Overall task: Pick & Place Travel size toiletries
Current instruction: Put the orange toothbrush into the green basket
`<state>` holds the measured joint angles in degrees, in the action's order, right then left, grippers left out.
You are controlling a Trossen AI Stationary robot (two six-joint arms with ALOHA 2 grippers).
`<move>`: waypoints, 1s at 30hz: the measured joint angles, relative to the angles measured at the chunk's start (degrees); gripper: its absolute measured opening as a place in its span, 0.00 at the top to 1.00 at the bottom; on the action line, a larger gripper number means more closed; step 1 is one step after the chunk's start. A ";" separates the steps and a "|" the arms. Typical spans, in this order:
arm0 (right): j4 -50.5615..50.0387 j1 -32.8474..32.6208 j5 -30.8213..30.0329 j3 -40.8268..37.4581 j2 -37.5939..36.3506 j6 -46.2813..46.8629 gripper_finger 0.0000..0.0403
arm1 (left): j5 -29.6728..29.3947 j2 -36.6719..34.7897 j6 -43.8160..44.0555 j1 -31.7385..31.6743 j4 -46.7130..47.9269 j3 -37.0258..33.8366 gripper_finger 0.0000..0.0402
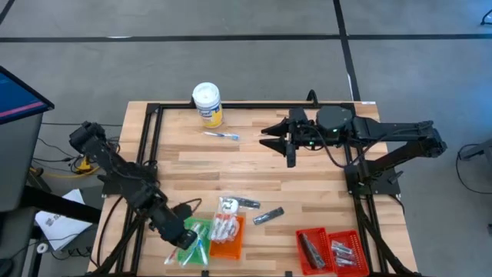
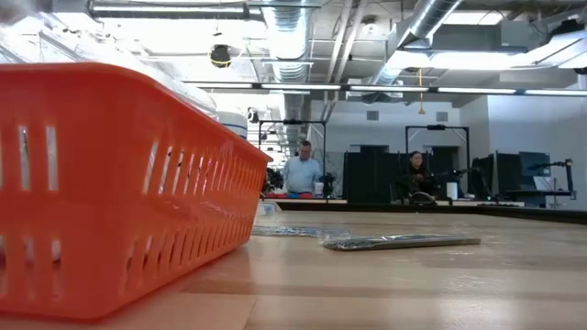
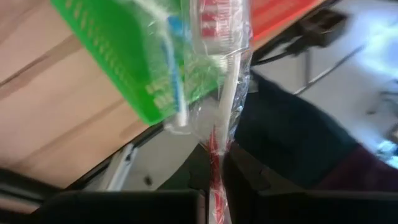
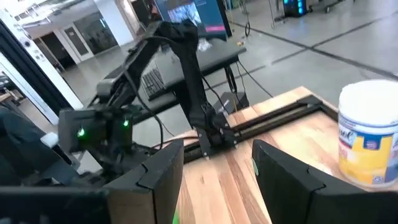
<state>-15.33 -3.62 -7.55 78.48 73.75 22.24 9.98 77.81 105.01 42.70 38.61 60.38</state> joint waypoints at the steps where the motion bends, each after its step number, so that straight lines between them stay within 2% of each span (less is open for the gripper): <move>1: -0.33 0.00 0.02 -0.04 0.29 0.18 0.54 | 1.07 1.12 -0.01 0.00 -0.02 0.00 0.96; 5: 0.03 -0.24 0.02 -0.07 2.06 0.36 0.55 | 4.01 4.63 -0.06 0.00 -0.02 0.00 0.96; 10: -0.74 -0.91 0.05 -0.21 3.57 1.64 0.55 | 4.50 6.15 -0.93 -0.99 -0.35 0.00 0.96; 15: -0.27 -1.40 0.15 -0.11 3.83 1.81 0.54 | 4.60 7.72 -1.66 -2.83 -1.07 0.00 0.96; 24: -0.46 -1.62 0.21 -0.20 3.72 1.81 0.55 | 9.43 11.14 -3.26 -4.00 -1.90 0.00 0.96; 30: -0.50 -1.68 0.22 -0.20 3.72 1.79 0.55 | 9.94 12.66 -4.27 -4.64 -4.19 0.00 0.96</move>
<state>-15.83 -5.30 -7.33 78.28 77.47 24.03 19.92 90.47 100.74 38.05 34.42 60.38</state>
